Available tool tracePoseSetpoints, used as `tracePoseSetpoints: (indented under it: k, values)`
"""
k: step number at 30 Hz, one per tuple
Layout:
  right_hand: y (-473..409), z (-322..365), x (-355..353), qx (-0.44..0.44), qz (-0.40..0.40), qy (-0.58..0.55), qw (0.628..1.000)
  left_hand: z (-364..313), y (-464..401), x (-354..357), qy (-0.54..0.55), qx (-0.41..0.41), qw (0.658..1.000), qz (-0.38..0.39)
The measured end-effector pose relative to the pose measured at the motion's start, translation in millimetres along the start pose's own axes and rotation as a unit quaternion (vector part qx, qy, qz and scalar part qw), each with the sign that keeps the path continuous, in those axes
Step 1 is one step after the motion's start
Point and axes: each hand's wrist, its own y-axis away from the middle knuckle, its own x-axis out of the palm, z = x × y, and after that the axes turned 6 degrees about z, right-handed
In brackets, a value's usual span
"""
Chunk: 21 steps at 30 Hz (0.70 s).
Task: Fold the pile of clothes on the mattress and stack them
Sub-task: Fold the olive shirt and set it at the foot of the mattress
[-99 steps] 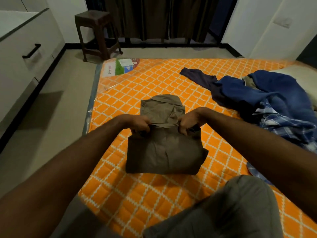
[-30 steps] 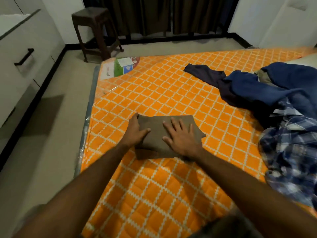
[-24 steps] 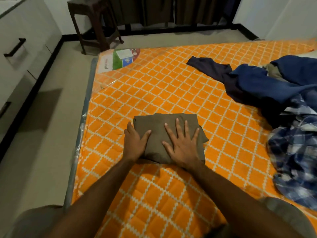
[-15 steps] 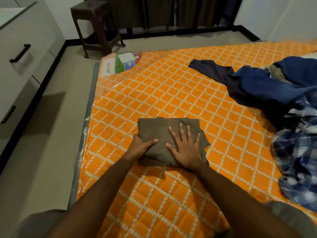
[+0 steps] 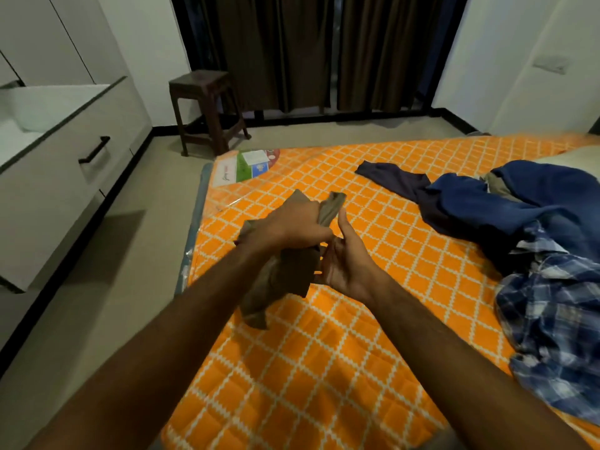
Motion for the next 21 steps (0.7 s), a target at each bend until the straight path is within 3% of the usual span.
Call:
tracePoseSetpoints:
  k: [2,4,7,9,12,14,15,18,20,21]
  values:
    - [2.2,-9.7,-7.4,0.013,-0.006,-0.052,0.999,-18.5,-3.9,20.9,-0.126,0.014,0.992,-0.02]
    - [4.0,-25.4,-20.8,0.021,-0.044,-0.078,0.996,-22.6,-7.8,56.0,-0.138,0.004,0.99,-0.033]
    - [11.1,-59.1,-61.9,0.017,-0.15,-0.049,0.987,-11.5,2.2,109.3,0.034,0.017,0.996,0.082]
    - [25.3,-73.7,-86.5,0.031,-0.185,-0.021,0.982,5.2,27.7,127.9,0.112,0.073,0.985,0.109]
    - [39.5,-73.5,-107.4,0.068,-0.244,0.11,0.961,52.1,63.8,144.5,0.144,0.151,0.977,-0.048]
    - [38.0,-74.5,-121.0,0.071,-0.258,0.238,0.934,93.5,84.9,158.5,0.149,0.084,0.977,-0.125]
    - [35.9,-76.4,-126.3,0.051,-0.256,0.288,0.921,112.6,94.8,163.6,0.131,0.024,0.984,-0.121]
    - [37.7,-83.3,-124.6,0.0,-0.207,0.36,0.91,145.0,120.0,178.6,0.142,-0.124,0.982,0.0]
    - [38.0,-93.0,-117.0,0.042,-0.21,0.397,0.892,147.4,127.4,183.6,0.27,-0.162,0.948,0.049]
    - [39.2,-100.3,-114.8,0.058,-0.233,0.438,0.866,144.1,128.7,185.9,0.334,-0.177,0.924,0.049]
